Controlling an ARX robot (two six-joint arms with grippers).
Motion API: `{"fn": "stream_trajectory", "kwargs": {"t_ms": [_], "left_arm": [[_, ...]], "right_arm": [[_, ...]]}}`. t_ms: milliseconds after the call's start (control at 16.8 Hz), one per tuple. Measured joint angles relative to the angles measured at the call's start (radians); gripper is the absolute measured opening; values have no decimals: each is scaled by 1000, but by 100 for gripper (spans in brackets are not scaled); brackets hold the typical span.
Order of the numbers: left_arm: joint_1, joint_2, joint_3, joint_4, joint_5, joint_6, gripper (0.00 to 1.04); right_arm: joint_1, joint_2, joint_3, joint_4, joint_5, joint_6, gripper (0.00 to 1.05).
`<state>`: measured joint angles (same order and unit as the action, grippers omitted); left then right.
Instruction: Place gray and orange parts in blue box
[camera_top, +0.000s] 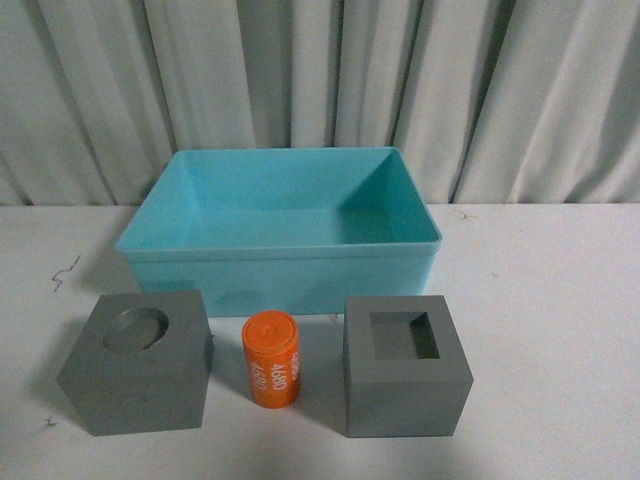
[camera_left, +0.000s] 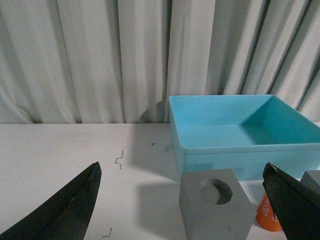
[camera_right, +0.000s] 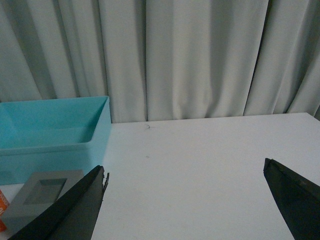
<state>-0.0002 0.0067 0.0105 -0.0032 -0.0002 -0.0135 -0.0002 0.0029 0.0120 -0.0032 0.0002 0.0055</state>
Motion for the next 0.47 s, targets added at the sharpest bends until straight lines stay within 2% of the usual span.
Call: {"fn": "stream_trajectory", "kwargs": {"t_ms": [475], "left_arm": [[0, 0, 0, 0, 0, 0, 98]], "right_arm": [[0, 0, 0, 0, 0, 0, 98]]}}
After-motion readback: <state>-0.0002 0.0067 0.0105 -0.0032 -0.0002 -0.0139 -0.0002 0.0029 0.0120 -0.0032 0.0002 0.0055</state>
